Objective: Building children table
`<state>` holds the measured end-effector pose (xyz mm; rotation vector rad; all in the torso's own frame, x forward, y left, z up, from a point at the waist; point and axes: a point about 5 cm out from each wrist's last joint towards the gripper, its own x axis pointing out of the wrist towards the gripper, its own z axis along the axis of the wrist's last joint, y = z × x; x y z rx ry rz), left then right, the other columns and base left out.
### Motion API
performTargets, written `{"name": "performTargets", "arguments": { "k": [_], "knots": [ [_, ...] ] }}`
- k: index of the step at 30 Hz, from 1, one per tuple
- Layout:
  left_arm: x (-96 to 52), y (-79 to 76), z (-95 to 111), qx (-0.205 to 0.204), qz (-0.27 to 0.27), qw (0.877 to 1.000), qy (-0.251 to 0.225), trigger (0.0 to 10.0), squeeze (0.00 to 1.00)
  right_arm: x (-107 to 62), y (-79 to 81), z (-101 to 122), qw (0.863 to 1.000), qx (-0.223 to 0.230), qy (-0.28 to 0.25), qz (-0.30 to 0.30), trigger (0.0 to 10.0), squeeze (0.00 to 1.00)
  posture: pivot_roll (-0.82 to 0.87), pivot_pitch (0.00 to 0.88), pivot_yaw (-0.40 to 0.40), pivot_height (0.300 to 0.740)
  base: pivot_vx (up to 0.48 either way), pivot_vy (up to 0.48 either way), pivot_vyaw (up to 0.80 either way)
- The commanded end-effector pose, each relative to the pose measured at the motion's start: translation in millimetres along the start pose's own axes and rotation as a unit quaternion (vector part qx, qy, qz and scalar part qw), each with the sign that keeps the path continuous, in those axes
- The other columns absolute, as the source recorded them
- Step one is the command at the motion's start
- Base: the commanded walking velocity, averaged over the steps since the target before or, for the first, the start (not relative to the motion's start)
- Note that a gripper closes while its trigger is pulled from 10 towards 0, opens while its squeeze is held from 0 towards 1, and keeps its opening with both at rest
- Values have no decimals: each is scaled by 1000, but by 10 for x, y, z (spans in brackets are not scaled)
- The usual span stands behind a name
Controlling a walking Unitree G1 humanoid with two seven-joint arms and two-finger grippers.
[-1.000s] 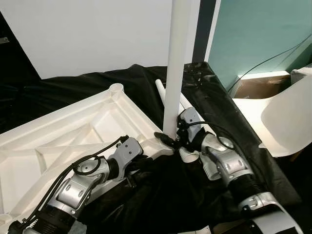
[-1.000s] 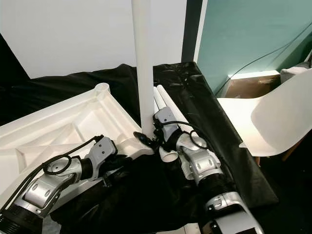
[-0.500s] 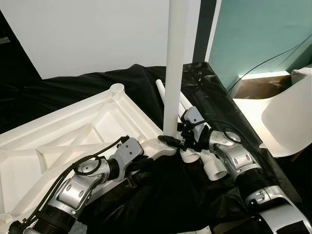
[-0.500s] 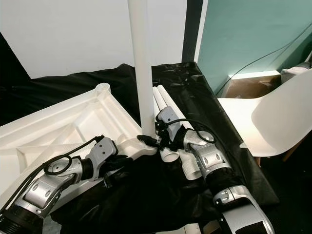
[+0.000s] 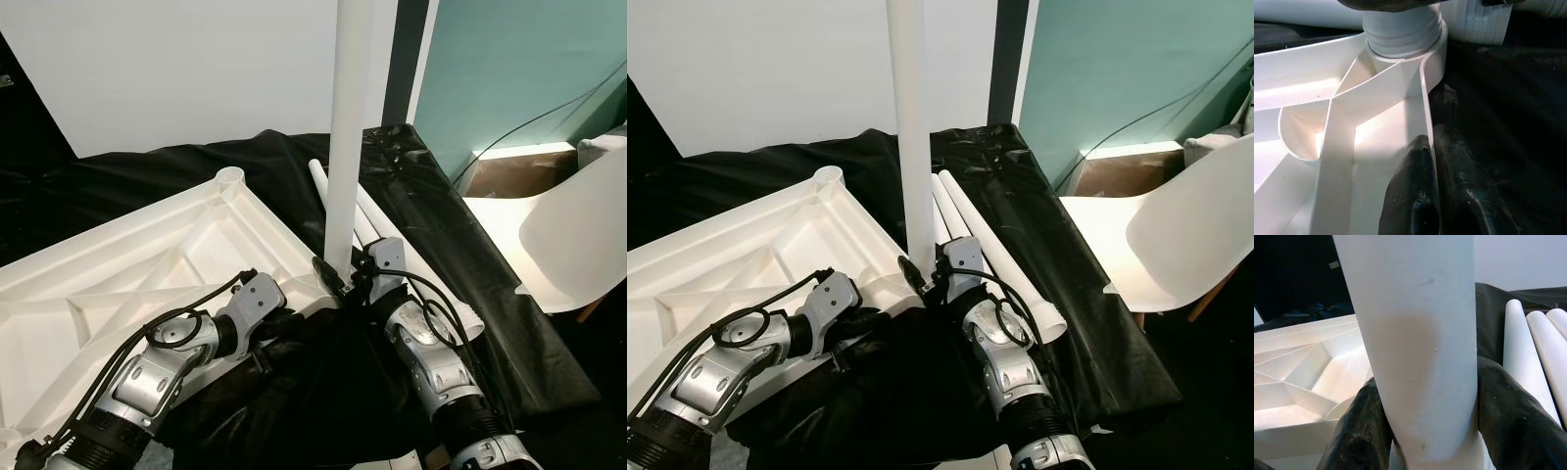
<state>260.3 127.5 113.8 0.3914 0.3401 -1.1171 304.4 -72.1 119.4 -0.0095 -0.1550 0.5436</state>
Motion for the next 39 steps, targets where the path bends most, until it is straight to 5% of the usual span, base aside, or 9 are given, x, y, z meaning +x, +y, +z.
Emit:
{"name": "performTargets", "arguments": {
  "k": [1, 10, 11, 13, 17, 18, 30, 31, 39],
  "knots": [
    [58, -223, -179, -24, -86, 996, 31, 10000, 0, 20, -311, 220, 994, -5, -52, -98, 0, 0, 61, 0, 21, 740, 0, 0, 0],
    [59, -216, -168, -24, -85, 996, 30, 10000, 0, 73, -212, 167, 993, -7, -35, -113, 0, 0, 67, 0, 19, 740, 0, 0, 0],
    [54, -222, -175, -24, -85, 996, 31, 10000, 0, 82, -162, 158, 995, -9, -32, -90, 10000, 0, 67, 0, 20, 740, 0, 0, 0],
    [49, -228, -186, -25, -85, 996, 32, 10000, 0, 81, -106, 186, 998, -10, -42, -51, 10000, 1000, 67, 0, 20, 740, 0, 0, 0],
    [51, -230, -186, -26, -85, 996, 32, 10000, 0, 94, -107, 201, 999, -24, -38, -18, 10000, 1000, 67, 0, 20, 740, 0, 0, 0],
    [58, -233, -183, -26, -86, 995, 31, 10000, 0, 96, -118, 184, 999, -30, -27, 3, 10000, 0, 60, 0, 20, 740, 0, 0, 0],
    [44, -230, -197, -24, -89, 995, 36, 10000, 0, -98, -493, 68, 979, -70, 73, 179, 10000, 0, 52, 0, 33, 740, 0, 0, 0],
    [44, -229, -197, -23, -90, 995, 36, 10000, 0, -68, -524, 109, 980, -72, 66, 175, 4706, 0, 52, 0, 36, 740, 0, 0, 0],
    [58, -225, -179, -21, -92, 995, 35, 10000, 0, 54, -486, 222, 972, -94, 50, 212, 1373, 0, 56, 0, 38, 740, 0, 0, 0]
  ]
}}
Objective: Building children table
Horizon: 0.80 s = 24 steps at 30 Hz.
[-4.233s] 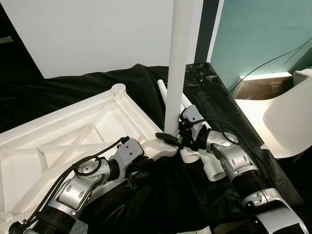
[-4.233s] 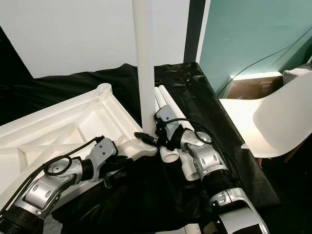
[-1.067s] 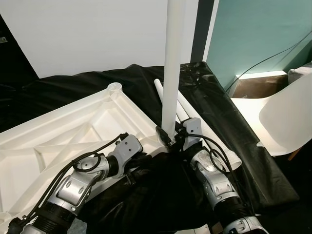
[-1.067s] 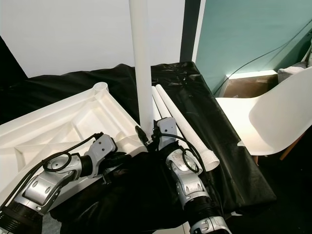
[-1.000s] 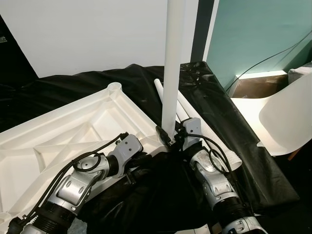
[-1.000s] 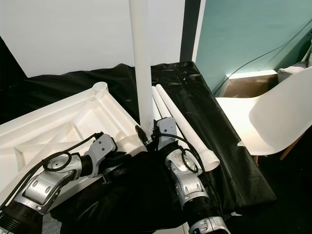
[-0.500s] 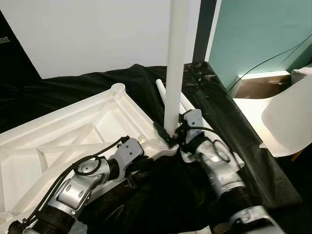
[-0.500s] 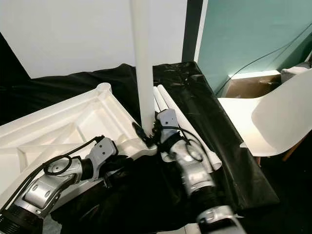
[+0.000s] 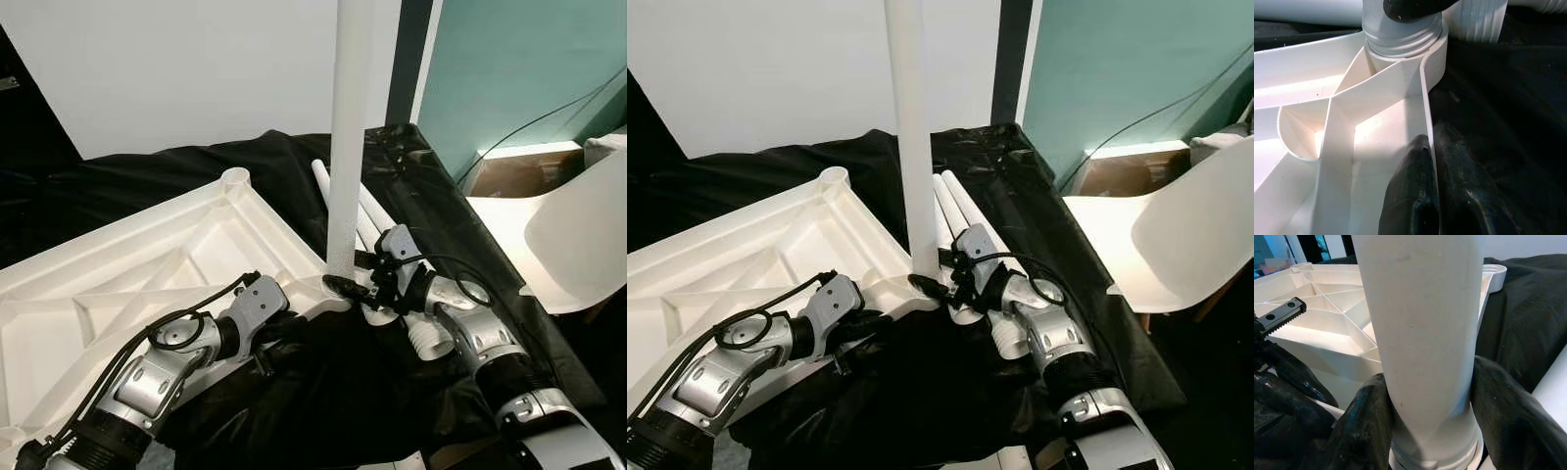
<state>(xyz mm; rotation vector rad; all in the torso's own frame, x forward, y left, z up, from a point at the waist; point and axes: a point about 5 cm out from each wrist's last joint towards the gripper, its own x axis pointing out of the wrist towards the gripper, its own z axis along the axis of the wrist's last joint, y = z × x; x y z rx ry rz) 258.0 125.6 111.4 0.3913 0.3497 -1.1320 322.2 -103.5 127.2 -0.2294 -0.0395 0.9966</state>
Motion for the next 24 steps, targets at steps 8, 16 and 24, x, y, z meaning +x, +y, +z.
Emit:
{"name": "performTargets", "arguments": {
  "k": [8, 16, 24],
  "knots": [
    [24, -201, -184, -22, -81, 996, 34, 10000, 0, -44, -107, 96, 1000, -12, -3, 12, 0, 0, 62, 0, 33, 740, 0, 0, 0],
    [32, -201, -177, -24, -79, 996, 32, 10000, 0, -210, -88, 88, 959, 4, -75, -275, 0, 0, 65, 0, 24, 740, 0, 0, 0],
    [15, -196, -183, -23, -80, 996, 35, 10000, 0, -214, -13, 54, 930, 41, -82, -355, 0, 0, 65, 0, 35, 740, 0, 0, 0]
  ]
}}
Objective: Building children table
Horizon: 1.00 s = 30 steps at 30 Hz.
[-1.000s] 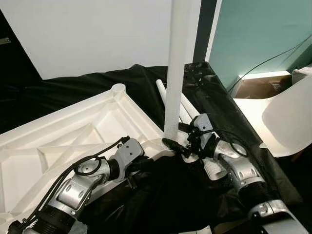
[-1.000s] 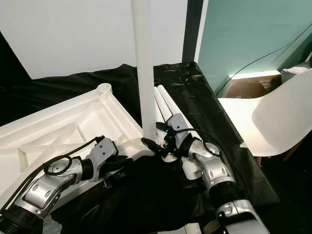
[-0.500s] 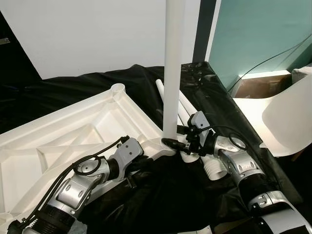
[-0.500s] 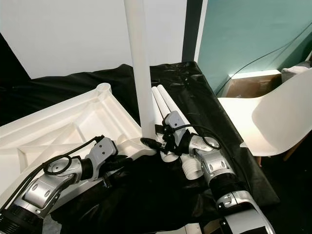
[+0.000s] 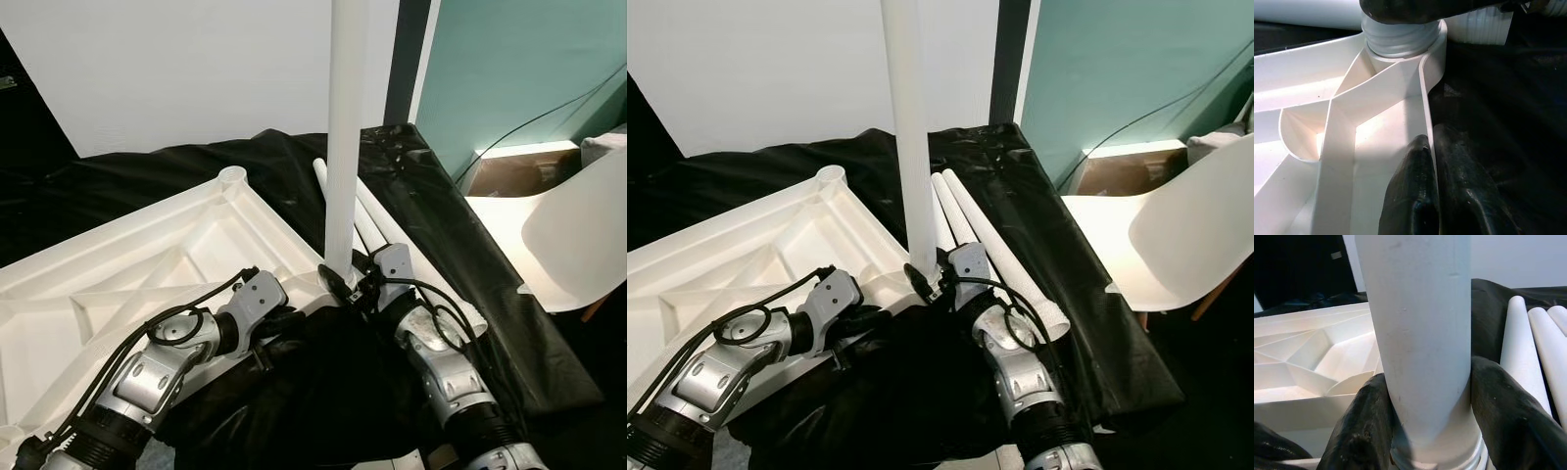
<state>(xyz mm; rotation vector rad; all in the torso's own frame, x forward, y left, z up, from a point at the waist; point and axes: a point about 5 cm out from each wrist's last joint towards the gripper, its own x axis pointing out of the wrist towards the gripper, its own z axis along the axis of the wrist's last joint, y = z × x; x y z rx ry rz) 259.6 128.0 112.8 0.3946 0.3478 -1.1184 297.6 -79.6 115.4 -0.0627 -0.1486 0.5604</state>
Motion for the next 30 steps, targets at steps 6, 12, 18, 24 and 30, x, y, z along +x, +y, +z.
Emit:
{"name": "performTargets", "arguments": {
  "k": [6, 12, 18, 24, 30],
  "knots": [
    [36, -209, -168, -21, -86, 996, 32, 10000, 0, -96, -422, 180, 986, -22, -35, -160, 0, 0, 67, 0, 31, 740, 0, 0, 0],
    [48, -235, -179, -24, -86, 996, 31, 10000, 0, -43, -324, 158, 992, -20, -19, -124, 10000, 0, 68, 0, 22, 740, 0, 0, 0],
    [63, -250, -178, -27, -86, 996, 28, 10000, 0, 67, -253, 182, 1000, -14, -10, -24, 10000, 435, 66, 0, 17, 740, 0, 0, 0],
    [82, -255, -169, -27, -88, 995, 26, 10000, 0, 112, -255, 165, 995, -6, 20, 99, 10000, 0, 57, 0, 17, 740, 0, 0, 0],
    [102, -243, -155, -25, -89, 995, 24, 10000, 0, 63, -315, 79, 976, -25, 55, 211, 10000, 0, 55, 0, 13, 740, 0, 0, 0]
  ]
}}
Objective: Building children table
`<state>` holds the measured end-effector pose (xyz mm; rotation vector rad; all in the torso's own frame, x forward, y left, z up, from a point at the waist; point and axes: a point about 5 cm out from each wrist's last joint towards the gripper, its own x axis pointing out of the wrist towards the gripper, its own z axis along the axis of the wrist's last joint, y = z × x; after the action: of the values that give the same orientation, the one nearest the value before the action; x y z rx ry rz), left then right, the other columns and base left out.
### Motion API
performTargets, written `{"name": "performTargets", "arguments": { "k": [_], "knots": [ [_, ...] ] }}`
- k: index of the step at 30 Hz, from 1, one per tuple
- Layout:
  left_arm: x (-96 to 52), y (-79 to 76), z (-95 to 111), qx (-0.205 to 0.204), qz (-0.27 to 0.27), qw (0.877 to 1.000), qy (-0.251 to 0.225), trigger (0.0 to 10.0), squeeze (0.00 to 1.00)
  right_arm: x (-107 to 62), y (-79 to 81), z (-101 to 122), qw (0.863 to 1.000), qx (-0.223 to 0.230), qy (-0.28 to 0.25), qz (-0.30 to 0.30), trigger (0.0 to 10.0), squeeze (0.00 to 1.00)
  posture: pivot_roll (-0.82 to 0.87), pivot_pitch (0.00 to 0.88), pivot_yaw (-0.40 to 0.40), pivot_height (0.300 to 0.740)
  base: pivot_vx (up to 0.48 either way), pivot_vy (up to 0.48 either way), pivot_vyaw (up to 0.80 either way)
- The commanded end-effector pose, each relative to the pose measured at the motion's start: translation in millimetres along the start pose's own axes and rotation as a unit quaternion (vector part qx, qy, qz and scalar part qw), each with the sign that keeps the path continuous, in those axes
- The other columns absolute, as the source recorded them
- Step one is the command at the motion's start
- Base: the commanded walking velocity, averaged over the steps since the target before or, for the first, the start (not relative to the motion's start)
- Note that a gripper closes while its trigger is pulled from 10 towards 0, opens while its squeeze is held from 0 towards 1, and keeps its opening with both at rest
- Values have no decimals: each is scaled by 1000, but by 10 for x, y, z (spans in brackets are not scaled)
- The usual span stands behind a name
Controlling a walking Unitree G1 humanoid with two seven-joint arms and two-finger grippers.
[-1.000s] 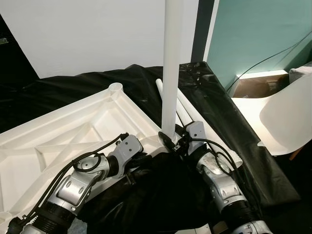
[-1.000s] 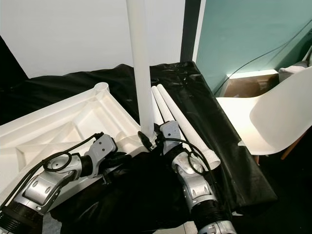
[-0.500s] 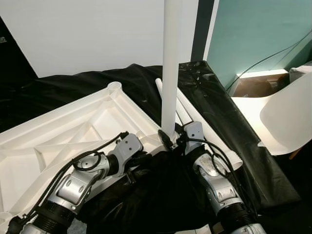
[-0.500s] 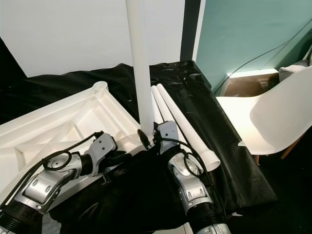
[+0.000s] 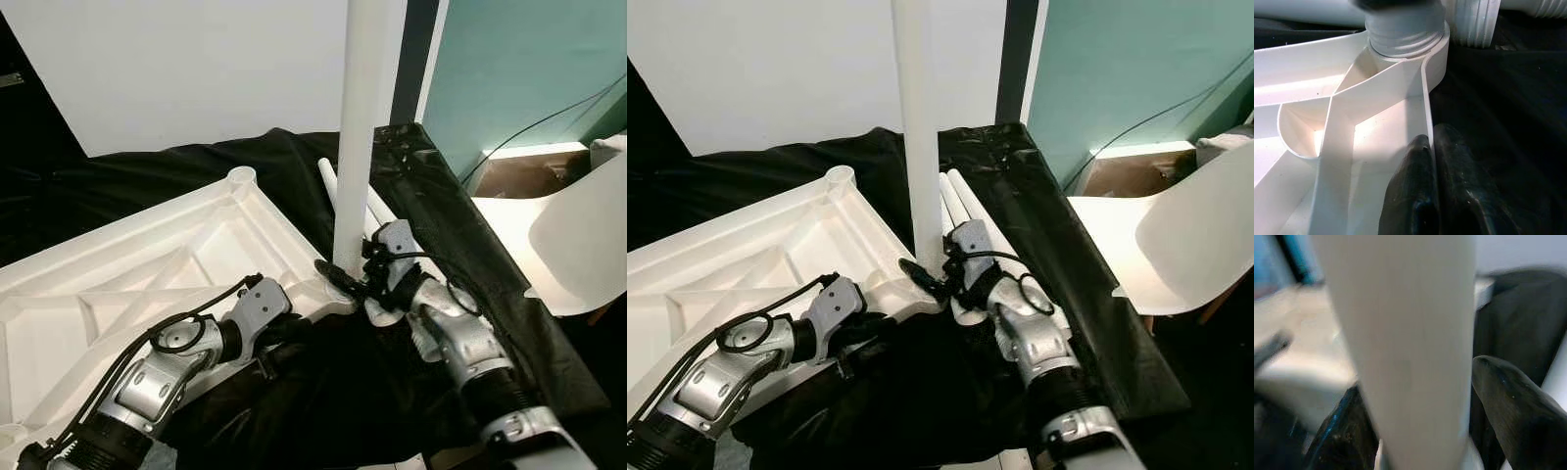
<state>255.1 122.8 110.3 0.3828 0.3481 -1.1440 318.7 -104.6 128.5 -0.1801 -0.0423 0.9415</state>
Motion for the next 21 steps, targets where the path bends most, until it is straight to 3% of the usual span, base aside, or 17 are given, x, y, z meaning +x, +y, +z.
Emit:
{"name": "performTargets", "arguments": {
  "k": [1, 2, 6, 17, 19, 20, 21],
  "knots": [
    [71, -174, -154, -23, -75, 996, 28, 10000, 0, 8, -1, -20, 1000, 0, 4, 23, 10000, 0, 55, 0, 13, 740, 0, 0, 0],
    [70, -171, -154, -23, -75, 997, 28, 10000, 0, 4, -13, -27, 999, -3, 10, 35, 0, 0, 55, 0, 13, 740, 0, 0, 0],
    [63, -172, -159, -24, -73, 997, 29, 10000, 0, -4, -7, -37, 996, -11, 29, 83, 0, 0, 56, 0, 14, 740, 0, 0, 0],
    [62, -179, -169, -25, -74, 997, 30, 10000, 0, -12, -27, -82, 995, 5, 44, 84, 0, 0, 56, 0, 12, 740, 0, 0, 0],
    [63, -180, -169, -25, -74, 997, 30, 10000, 0, 2, -4, -92, 998, 4, 30, 51, 0, 0, 58, 0, 10, 740, 0, 0, 0],
    [63, -180, -170, -25, -74, 997, 30, 10000, 0, 17, -1, -71, 1000, 7, -5, -28, 0, 0, 55, 0, 9, 740, 0, 0, 0],
    [66, -181, -173, -24, -74, 996, 30, 10000, 0, 9, 9, -46, 992, 13, -41, -115, 0, 0, 55, 0, 9, 740, 0, 0, 0]
  ]
}}
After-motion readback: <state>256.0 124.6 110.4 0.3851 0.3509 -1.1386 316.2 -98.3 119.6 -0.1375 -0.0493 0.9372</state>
